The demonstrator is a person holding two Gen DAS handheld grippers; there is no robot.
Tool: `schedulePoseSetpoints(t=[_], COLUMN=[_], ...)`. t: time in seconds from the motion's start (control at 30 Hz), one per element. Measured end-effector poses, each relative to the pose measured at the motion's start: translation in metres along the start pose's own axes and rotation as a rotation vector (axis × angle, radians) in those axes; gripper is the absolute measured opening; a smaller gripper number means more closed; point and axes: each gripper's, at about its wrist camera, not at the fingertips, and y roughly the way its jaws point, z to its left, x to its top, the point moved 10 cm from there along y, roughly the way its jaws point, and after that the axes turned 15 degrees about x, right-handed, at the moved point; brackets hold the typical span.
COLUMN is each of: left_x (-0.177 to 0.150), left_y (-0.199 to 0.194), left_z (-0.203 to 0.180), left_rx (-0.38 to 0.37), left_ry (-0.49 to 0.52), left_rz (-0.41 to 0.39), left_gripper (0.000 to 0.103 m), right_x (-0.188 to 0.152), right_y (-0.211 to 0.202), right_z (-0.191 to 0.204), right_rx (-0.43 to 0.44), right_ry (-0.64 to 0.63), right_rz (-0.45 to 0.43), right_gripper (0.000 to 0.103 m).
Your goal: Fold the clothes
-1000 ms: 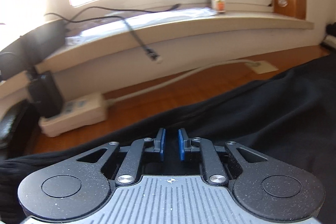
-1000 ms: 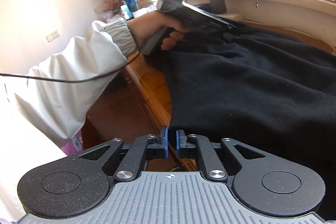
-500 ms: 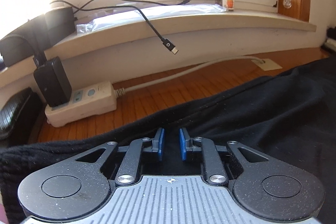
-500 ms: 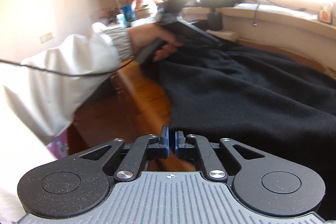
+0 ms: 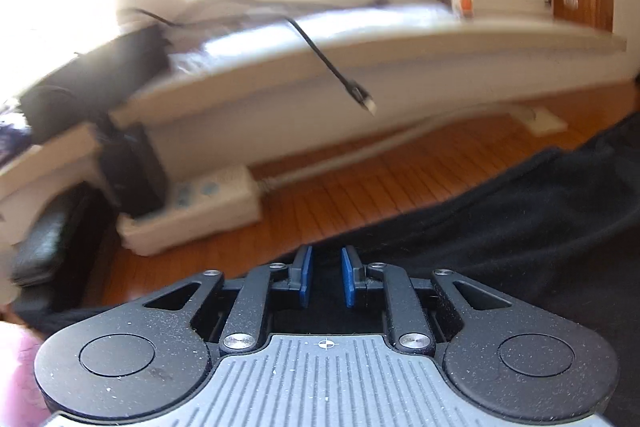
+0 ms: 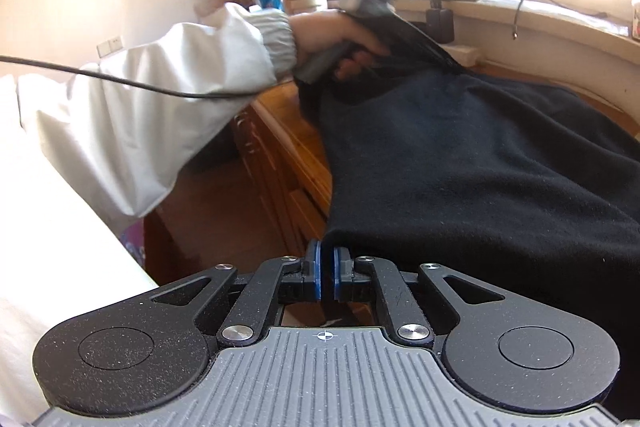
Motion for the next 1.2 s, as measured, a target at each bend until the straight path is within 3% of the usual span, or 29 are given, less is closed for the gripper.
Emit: schedulePoseSetpoints(t=[0.1, 0.13, 0.3, 0.43, 0.57, 0.67, 0.8, 0.9, 1.0, 1.2], left_x=[-0.006, -0.013, -0.066, -0.094, -0.1, -0.103, -0.101, -0.098, -0.08, -0.021], left_y=[-0.041, -0.054, -0.086, -0.092, -0.079, -0.069, -0.071, -0.075, -0.091, -0.121], left_z=[0.036, 0.046, 0.069, 0.074, 0.084, 0.085, 0.077, 0.081, 0.079, 0.017], left_rx=[0.028, 0.043, 0.113, 0.118, 0.129, 0.176, 0.248, 0.26, 0.301, 0.195], left_ry=[-0.068, -0.076, -0.074, -0.112, -0.173, -0.129, -0.042, -0.068, -0.083, -0.011], left_rz=[-0.05, -0.055, 0.004, 0.018, 0.034, 0.058, 0.047, 0.042, -0.016, -0.172], left_gripper=[0.039, 0.039, 0.04, 0.052, 0.04, 0.036, 0.036, 0.036, 0.04, 0.047], right_x=[0.001, 0.001, 0.004, 0.007, 0.005, 0.006, 0.006, 0.0, -0.002, 0.004], right_y=[-0.001, -0.001, 0.003, 0.004, 0.003, 0.0, -0.005, -0.004, -0.004, -0.025], right_z=[-0.006, -0.006, -0.005, -0.008, -0.008, 0.001, 0.011, 0.007, 0.007, 0.001], right_rx=[-0.013, -0.015, -0.024, -0.026, -0.008, 0.032, 0.052, 0.071, 0.049, -0.007], right_ry=[0.011, 0.01, -0.015, -0.005, 0.005, 0.009, 0.014, 0.04, 0.031, -0.001], right_rz=[-0.022, -0.028, -0.03, -0.038, -0.038, -0.038, -0.025, -0.011, -0.016, -0.046], right_gripper=[0.011, 0.011, 0.011, 0.011, 0.008, 0.007, 0.006, 0.005, 0.009, 0.011])
